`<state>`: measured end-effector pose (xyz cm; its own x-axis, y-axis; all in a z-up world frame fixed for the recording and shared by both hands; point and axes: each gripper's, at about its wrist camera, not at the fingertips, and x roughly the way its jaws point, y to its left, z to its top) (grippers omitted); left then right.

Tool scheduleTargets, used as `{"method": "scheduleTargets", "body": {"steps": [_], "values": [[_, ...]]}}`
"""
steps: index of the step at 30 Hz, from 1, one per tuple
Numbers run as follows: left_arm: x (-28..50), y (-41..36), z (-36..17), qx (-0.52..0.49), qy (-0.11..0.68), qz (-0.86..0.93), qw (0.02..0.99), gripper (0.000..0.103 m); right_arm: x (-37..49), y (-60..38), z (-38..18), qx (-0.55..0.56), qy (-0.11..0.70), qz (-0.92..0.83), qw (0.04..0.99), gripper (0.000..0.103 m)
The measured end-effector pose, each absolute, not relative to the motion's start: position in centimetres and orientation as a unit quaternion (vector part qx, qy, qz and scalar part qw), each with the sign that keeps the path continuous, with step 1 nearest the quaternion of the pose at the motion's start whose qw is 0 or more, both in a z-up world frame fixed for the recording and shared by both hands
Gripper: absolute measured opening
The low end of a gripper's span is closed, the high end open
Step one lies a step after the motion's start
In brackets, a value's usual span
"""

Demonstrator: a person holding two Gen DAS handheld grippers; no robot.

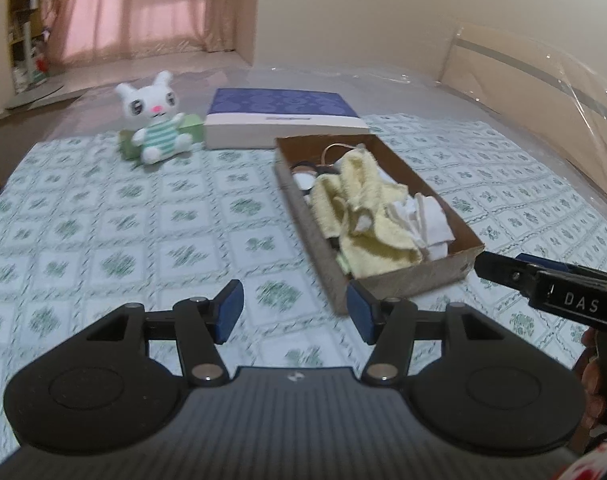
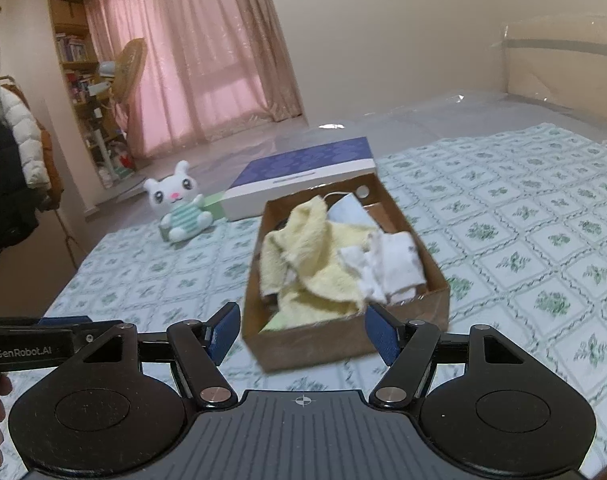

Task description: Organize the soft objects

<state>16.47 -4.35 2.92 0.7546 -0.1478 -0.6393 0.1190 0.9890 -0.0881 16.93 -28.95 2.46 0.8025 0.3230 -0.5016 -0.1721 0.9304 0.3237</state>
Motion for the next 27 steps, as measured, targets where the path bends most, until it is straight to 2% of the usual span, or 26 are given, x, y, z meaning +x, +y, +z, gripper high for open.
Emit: {"method": "scheduleTargets", "body": {"steps": [27], "values": [[5.9, 1.7, 2.0, -0.023, 0.363, -0.012, 0.931, 0.055, 10.1, -23.0, 0.8, 0.108, 0.346, 0.197, 0.911, 0.069]]}}
